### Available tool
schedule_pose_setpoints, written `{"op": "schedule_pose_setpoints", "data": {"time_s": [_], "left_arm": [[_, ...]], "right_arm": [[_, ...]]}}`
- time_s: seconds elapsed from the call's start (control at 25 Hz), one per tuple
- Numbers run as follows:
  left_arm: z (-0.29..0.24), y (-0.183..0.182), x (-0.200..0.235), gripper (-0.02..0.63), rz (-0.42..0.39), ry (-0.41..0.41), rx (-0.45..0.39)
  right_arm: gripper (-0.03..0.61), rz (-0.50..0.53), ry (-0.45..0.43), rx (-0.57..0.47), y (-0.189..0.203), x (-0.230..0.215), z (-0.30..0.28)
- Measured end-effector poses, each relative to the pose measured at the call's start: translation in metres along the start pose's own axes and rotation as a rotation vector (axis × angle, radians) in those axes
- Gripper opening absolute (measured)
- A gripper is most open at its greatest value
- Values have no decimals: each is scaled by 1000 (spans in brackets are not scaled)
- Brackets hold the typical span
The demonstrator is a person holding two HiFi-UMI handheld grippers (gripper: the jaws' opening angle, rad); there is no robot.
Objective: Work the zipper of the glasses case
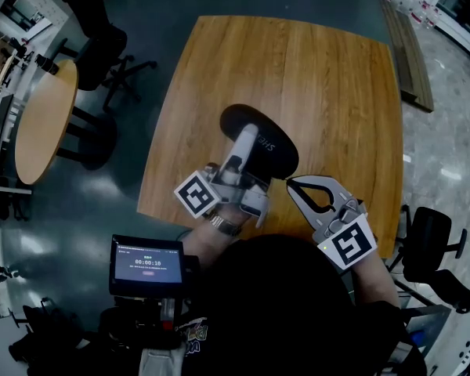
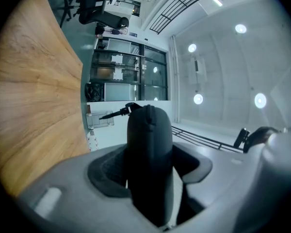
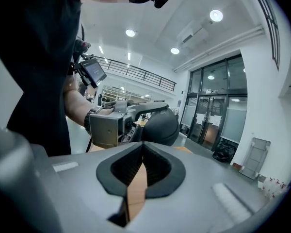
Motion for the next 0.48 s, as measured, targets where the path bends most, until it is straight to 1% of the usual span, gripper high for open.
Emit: {"op": "schedule_pose_setpoints", "data": {"time_s": [0.08, 0.16, 0.24, 0.36, 0.4, 0.48], "left_arm": [[1, 0, 1, 256, -9, 0, 8], [3, 2, 1, 257, -19, 2, 27], [4, 8, 2, 258, -32, 7, 66], [5, 21, 2, 257, -39, 10, 133], [6, 24, 2, 256, -37, 7, 142], [7, 29, 3, 255, -27, -4, 130]], "right_arm": [[5, -32, 39, -13, 2, -8, 4], [5, -130, 104, -32, 6, -19, 10], [5, -231, 172, -40, 11, -34, 19], [5, -294, 242, -70, 17, -57, 32], [5, -311, 259, -84, 19, -62, 35], [5, -346, 289, -108, 22, -67, 38]]}}
Point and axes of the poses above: the fingertips, and each gripper's own axes: z backward along the fingers, x to its left, y out of its underside, the point moved 4 cm from there along z, backward along the fingers, and after that the axes turned 2 degrees about z, right-handed, at the moved point
